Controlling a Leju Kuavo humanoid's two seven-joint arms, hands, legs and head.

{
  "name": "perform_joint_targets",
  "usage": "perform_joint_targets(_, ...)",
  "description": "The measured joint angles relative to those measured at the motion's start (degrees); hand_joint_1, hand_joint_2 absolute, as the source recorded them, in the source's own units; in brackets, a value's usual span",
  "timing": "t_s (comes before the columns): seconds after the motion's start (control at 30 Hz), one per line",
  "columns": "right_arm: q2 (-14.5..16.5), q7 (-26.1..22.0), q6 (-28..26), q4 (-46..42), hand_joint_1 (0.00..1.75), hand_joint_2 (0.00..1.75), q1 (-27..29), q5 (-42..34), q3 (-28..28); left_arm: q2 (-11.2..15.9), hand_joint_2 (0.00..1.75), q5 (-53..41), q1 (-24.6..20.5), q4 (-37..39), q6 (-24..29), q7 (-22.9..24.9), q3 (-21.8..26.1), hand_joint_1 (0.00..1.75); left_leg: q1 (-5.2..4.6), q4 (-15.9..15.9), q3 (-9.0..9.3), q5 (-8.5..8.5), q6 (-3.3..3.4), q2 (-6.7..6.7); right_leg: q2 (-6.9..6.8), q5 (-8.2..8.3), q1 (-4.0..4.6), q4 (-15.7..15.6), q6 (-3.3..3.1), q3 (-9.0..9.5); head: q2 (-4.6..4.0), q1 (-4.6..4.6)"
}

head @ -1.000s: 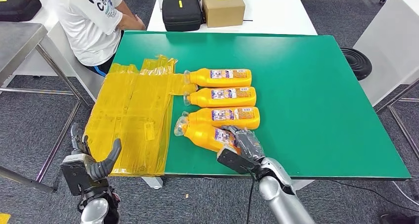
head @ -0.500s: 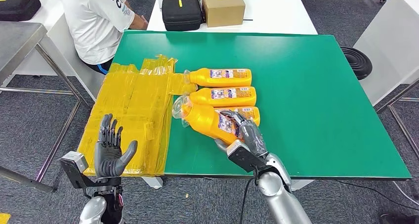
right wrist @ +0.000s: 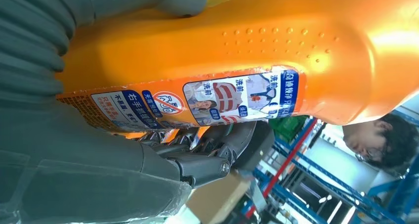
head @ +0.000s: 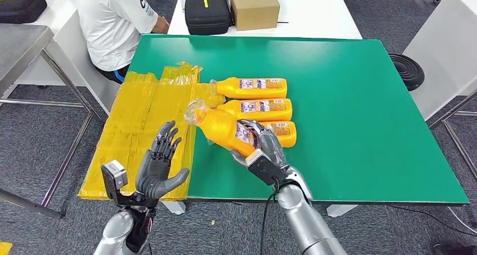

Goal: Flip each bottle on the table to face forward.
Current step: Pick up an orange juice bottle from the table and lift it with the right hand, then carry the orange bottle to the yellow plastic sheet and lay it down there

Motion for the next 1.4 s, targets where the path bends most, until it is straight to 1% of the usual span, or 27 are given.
perform_joint_targets(0.23, 2.0, -0.2, 0.2, 3.6, 1.75, 1.75, -0.7, -0.4, 1.1, 0.1, 1.75, -2.8, -2.5, 1.9, 1.2, 1.2, -1.7, 0.0, 0.01, 0.0, -0.06, -0.01, -0.01, 0.0, 0.0, -0.01, 0.0, 0.0, -0.01, -0.06, 0.0, 0.01)
perform_joint_targets(0.47, 3.7, -1.1, 1.4, 6.3, 1.75, 1.75, -1.3, -0.7, 2.8, 0.1, 1.75, -3.7, -4.4, 4.0, 2.3, 1.5, -2.5, 0.0, 0.0, 0.0, -0.08, -0.01, -0.01, 0.0, 0.0, -0.01, 0.0, 0.0, -0.01, -0.07, 0.0, 0.02)
perform_joint_targets(0.7, 5.0, -1.7, 1.7, 7.8, 1.75, 1.75, -1.6, -0.5, 6.3, -0.1, 1.75, -0.1, -7.4, 8.5, 2.7, 4.0, -2.7, 0.0, 0.01, 0.0, -0.08, 0.0, -0.01, 0.0, 0.0, -0.01, 0.0, 0.0, -0.01, -0.08, 0.0, 0.01)
perform_joint_targets(0.8, 5.2, -1.3, 1.6, 8.3, 1.75, 1.75, -1.8, -0.5, 7.5, -0.4, 1.75, 2.5, -8.3, 10.4, 1.6, 4.8, -2.8, 0.0, 0.01, 0.0, -0.08, 0.0, -0.01, 0.01, 0.0, -0.01, 0.0, 0.0, -0.01, -0.08, 0.0, 0.01)
perform_joint_targets(1.0, 5.3, -1.3, 1.3, 10.1, 1.75, 1.75, -2.3, -0.5, 9.5, -0.6, 1.75, 8.8, -9.2, 13.1, -3.0, 6.5, -3.3, 0.0, 0.01, 0.0, -0.08, 0.0, -0.01, 0.01, 0.0, -0.01, 0.0, 0.0, -0.01, -0.09, 0.0, 0.02)
perform_joint_targets(1.4, 5.4, -1.2, 1.4, 13.0, 1.75, 1.75, -3.6, 0.0, 11.1, -0.6, 1.75, 13.8, -9.8, 15.7, -5.2, 6.9, -3.4, 0.0, 0.01, 0.0, -0.09, 0.0, -0.01, 0.01, 0.0, -0.01, 0.0, 0.0, -0.01, -0.1, 0.0, 0.01)
